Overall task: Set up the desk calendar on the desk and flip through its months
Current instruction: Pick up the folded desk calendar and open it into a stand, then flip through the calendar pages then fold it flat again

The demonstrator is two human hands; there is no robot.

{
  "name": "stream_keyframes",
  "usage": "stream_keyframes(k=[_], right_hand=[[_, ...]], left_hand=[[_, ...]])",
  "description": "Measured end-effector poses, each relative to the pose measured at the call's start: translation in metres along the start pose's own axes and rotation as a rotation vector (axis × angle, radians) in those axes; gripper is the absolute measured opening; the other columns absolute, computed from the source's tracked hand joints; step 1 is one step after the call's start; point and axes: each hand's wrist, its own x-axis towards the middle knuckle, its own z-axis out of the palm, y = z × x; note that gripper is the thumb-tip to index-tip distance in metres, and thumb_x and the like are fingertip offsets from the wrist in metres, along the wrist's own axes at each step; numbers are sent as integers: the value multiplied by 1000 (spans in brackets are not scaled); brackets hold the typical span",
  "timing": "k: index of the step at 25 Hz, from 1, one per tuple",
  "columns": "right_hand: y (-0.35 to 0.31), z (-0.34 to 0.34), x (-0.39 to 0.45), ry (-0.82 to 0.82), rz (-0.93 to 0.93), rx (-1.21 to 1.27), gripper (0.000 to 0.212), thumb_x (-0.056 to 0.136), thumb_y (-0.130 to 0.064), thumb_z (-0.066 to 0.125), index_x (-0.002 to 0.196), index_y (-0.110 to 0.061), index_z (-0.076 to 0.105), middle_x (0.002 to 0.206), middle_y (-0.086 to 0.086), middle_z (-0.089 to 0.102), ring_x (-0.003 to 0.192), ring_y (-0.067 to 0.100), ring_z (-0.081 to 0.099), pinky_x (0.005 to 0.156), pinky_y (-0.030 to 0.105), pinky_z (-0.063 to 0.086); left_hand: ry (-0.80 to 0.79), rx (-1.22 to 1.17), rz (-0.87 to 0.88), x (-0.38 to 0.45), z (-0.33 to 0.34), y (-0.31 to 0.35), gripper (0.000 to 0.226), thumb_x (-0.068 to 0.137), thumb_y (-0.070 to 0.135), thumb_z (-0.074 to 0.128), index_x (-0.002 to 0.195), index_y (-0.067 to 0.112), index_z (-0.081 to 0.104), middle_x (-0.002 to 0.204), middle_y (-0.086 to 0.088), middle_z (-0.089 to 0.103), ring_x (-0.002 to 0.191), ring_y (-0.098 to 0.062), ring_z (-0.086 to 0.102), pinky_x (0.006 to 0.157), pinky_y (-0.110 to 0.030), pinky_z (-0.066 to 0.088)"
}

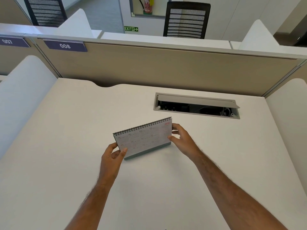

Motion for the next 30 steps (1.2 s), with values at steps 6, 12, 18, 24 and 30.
stream_keyframes(k=[6,12,18,24,30], right_hand=[[-18,12,28,-26,40,137,53,95,5,52,136,-29,55,132,-18,66,116,-10,62,83,7,51],[-33,27,56,-48,45,228,65,94,11,47,148,-24,49,132,-22,62,130,4,58,86,11,53],[-30,34,64,-54,53,240,65,96,7,50,147,-33,47,132,-28,59,133,0,54,91,12,51],[-36,33,61,-63,62,226,54,101,-9,50,147,-37,47,128,-35,59,124,-13,53,88,13,44],[-39,31,56,-65,75,237,43,106,-17,40,141,-40,50,124,-34,60,102,-29,54,88,13,40]], left_hand=[[67,-69,14,28,5,16,41,102,21,72,138,32,56,120,35,74,111,6,72,95,-30,56],[54,-98,55,56,13,26,67,104,13,69,160,36,40,153,6,62,140,-6,59,116,-32,46],[33,3,50,57,22,16,83,110,20,59,172,38,6,170,18,41,154,2,38,130,-39,27],[55,-20,25,41,25,13,84,111,16,57,172,34,4,174,18,32,157,0,31,131,-36,22],[230,-77,0,25,22,18,56,106,13,65,155,33,49,163,12,46,134,-2,60,102,-21,53]])
